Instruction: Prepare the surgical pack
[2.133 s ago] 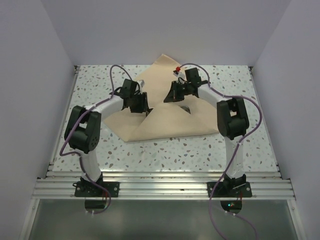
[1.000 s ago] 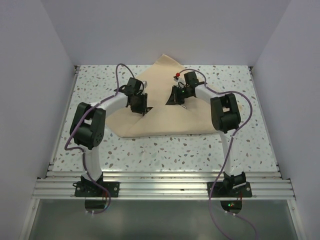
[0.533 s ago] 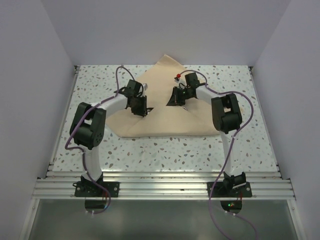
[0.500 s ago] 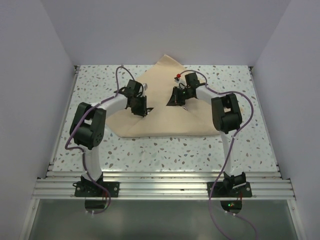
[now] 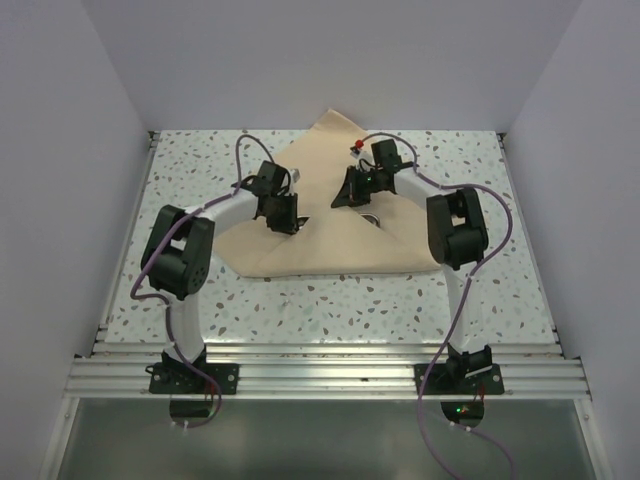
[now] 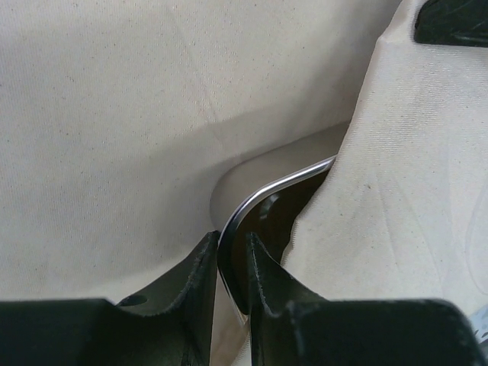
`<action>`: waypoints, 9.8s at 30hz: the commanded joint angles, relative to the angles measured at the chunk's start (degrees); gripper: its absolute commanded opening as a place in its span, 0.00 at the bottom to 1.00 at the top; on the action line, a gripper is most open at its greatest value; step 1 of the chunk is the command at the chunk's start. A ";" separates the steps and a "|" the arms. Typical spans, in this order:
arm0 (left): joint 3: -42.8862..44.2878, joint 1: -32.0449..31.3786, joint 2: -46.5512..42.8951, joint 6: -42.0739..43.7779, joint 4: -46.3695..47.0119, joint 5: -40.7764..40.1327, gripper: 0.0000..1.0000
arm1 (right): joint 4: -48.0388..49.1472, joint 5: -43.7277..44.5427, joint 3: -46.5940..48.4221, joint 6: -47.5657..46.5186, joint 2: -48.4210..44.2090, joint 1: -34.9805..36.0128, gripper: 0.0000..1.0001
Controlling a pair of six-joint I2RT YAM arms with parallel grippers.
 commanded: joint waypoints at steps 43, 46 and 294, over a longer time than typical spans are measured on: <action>-4.46 33.68 -11.61 -6.13 2.01 -7.04 0.75 | -6.64 2.63 -1.96 -3.98 -0.69 0.01 0.01; -4.02 35.09 -10.29 -5.77 2.19 -6.78 0.75 | -6.82 3.07 -2.04 -4.06 -0.60 -0.07 0.00; -3.84 -5.86 -3.61 0.55 0.52 -13.63 0.24 | -25.19 48.42 -16.19 5.78 -17.12 -32.07 0.50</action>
